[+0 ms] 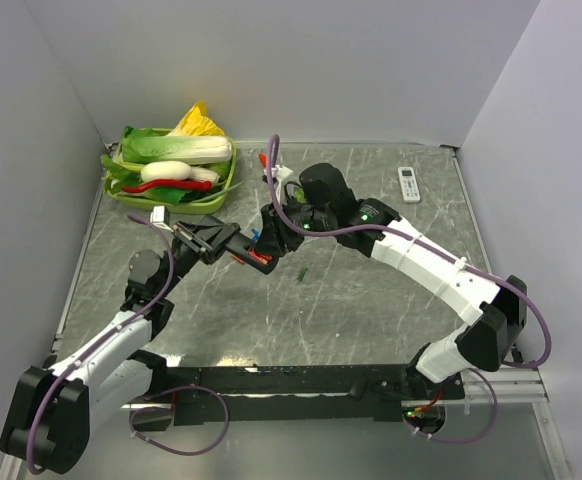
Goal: Load the batteries into the remote control
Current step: Load the battery into the remote control.
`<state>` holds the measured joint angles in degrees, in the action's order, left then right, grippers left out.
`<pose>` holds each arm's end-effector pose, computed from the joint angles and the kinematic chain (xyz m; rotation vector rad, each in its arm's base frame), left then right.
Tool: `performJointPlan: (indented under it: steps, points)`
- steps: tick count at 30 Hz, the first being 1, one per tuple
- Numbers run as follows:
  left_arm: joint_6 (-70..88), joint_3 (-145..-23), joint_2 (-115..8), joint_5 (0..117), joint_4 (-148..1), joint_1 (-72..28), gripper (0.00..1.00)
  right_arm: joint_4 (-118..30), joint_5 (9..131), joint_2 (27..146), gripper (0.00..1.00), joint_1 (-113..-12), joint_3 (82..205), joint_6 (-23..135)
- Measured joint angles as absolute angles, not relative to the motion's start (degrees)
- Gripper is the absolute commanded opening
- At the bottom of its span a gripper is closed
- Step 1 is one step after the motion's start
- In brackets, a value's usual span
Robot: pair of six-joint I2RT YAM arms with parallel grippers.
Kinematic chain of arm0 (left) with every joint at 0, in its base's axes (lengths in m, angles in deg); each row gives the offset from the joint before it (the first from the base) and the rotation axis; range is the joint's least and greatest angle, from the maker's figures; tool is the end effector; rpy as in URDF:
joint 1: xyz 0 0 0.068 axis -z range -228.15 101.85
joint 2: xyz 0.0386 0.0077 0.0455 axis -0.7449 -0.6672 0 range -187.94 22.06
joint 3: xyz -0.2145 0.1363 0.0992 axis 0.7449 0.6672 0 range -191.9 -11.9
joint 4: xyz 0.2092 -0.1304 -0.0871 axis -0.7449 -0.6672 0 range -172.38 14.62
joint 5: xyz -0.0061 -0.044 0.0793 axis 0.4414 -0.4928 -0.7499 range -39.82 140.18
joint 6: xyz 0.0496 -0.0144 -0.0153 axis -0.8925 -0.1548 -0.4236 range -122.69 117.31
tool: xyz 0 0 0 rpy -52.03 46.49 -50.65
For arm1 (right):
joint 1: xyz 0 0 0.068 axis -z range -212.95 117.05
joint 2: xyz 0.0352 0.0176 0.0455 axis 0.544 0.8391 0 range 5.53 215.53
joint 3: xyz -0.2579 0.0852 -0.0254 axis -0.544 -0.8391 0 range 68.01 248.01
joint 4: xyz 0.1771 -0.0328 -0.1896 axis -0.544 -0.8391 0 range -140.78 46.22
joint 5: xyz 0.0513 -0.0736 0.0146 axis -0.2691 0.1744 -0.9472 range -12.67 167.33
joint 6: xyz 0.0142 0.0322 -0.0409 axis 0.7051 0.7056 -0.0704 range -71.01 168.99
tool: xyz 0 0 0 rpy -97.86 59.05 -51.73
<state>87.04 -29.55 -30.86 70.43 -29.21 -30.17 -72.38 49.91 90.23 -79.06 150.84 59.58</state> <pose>0.1874 -0.0737 0.2520 -0.6647 1.5161 -1.7525 0.2194 0.2517 0.3747 -0.9673 2.0100 1.0741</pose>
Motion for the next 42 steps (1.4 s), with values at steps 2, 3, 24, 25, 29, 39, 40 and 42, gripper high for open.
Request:
performJointPlan:
  steps: [2, 3, 24, 25, 29, 39, 40, 42]
  points:
    - [87.29, -29.55, -31.06, 70.59, -28.92, -30.15, 0.02, -72.36, 49.88, 90.23, 0.52, -79.06, 150.88, 59.16]
    - [87.48, -29.55, -31.08, 70.8, -28.86, -30.17, 0.02, -72.4, 49.86, 90.23, 0.54, -79.06, 150.99, 58.75]
    - [85.08, -35.56, -34.05, 78.43, -31.55, -31.46, 0.02, -78.08, 32.55, 78.19, 0.59, -75.8, 151.95, 17.29]
    - [85.03, -35.69, -34.12, 79.02, -31.55, -31.46, 0.02, -78.61, 31.41, 76.81, 0.59, -75.65, 150.68, 14.2]
    - [84.99, -35.89, -34.8, 80.86, -31.59, -31.53, 0.02, -79.94, 27.2, 75.06, 0.53, -74.25, 149.07, 4.48]
    - [83.31, -37.64, -34.23, 83.55, -33.36, -31.53, 0.02, -83.18, 20.01, 80.53, 0.38, -73.03, 149.72, -6.25]
    - [83.22, -37.64, -34.1, 83.61, -33.45, -31.53, 0.02, -83.2, 19.2, 80.7, 0.38, -73.03, 149.72, -6.63]
    - [82.98, -37.64, -33.9, 83.81, -33.69, -31.57, 0.02, -83.18, 18.26, 80.75, 0.37, -73.03, 149.72, -7.15]
